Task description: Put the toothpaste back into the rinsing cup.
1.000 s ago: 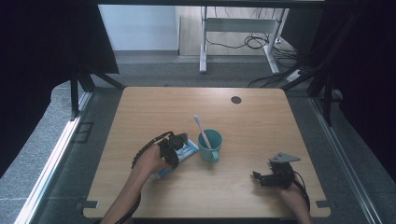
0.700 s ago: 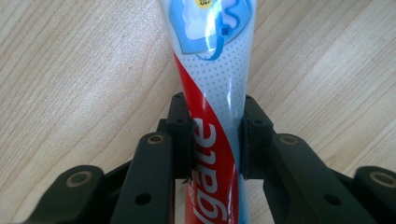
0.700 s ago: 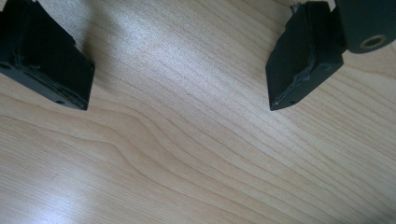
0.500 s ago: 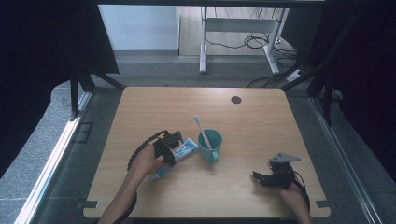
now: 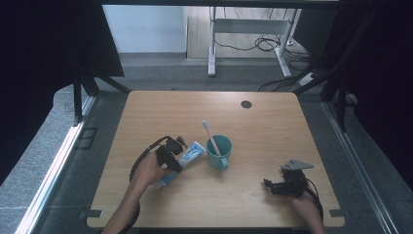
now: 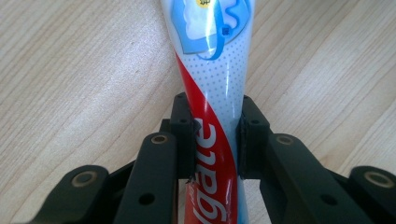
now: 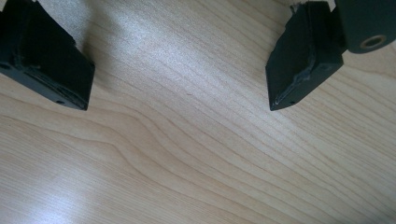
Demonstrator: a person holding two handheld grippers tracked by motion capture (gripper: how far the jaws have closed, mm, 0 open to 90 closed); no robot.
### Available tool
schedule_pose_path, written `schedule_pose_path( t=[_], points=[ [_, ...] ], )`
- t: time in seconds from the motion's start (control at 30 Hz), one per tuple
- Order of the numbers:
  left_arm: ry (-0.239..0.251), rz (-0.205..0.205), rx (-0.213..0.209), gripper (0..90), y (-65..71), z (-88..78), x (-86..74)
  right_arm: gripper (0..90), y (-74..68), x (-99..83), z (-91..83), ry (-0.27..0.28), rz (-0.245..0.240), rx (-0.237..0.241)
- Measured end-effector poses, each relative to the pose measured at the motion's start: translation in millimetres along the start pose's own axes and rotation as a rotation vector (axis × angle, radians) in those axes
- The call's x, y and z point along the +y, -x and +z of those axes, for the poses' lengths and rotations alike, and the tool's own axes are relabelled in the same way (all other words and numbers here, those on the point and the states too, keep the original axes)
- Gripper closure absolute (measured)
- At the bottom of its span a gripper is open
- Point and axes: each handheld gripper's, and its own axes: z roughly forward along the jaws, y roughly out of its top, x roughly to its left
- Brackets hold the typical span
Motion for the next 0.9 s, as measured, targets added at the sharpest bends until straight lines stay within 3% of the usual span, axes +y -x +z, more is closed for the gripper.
schedule_pose_path(
  t=[0.9],
  points=[
    [0.237, -0.026, -0.010, 72.8, -4.8, -27.7, -24.8, 7.5, 0.1, -0.1, 0.0, 0.000, -0.001, 0.000]
  ],
)
